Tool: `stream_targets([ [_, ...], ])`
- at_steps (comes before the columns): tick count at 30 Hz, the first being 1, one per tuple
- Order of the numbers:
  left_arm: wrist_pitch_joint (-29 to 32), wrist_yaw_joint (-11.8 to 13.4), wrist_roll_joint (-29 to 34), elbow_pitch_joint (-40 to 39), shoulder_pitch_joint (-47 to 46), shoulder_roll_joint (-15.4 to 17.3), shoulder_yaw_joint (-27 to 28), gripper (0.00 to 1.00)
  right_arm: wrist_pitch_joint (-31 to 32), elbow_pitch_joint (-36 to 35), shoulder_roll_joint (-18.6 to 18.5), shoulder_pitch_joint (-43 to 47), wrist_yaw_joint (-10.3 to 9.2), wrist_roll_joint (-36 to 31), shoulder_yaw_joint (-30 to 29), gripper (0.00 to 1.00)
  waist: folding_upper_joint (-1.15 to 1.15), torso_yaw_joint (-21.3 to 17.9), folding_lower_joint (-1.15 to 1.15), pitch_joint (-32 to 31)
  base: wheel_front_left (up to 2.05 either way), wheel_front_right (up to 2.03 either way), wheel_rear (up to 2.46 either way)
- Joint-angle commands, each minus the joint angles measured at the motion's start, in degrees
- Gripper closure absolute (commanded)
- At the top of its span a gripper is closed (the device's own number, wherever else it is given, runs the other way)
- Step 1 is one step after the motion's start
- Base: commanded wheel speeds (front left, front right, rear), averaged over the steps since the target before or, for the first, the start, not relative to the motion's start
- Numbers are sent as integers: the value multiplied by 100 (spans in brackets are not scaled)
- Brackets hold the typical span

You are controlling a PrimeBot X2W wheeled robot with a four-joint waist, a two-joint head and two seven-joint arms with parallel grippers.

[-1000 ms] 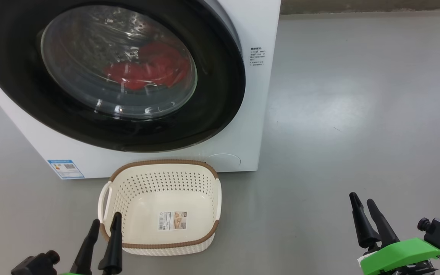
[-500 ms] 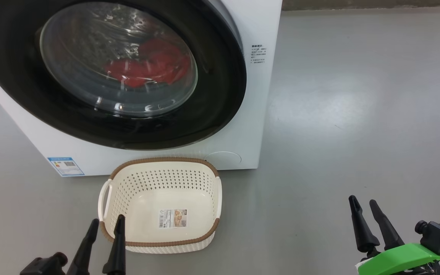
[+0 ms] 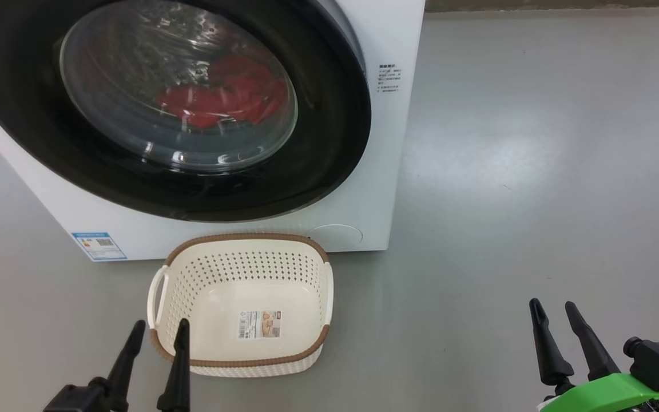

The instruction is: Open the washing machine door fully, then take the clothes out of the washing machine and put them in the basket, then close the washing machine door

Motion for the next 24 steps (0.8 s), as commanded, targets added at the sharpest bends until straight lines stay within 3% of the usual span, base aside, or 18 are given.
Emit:
stream_targets([
  [1,-98,10,227,-187,-10,51,203,0,-109,-153,-44,20,3,-182,66,0,0,-3,0,3,0,0,0],
  [15,-333,-20,1131,-163,40,42,334,0,-334,-224,-6,186,3,-1027,-90,0,0,-40,0,61,0,0,0],
  [24,-379,-72,1115,-77,16,36,408,0,-378,-261,10,200,3,-1201,-232,0,0,-65,0,85,0,0,0],
])
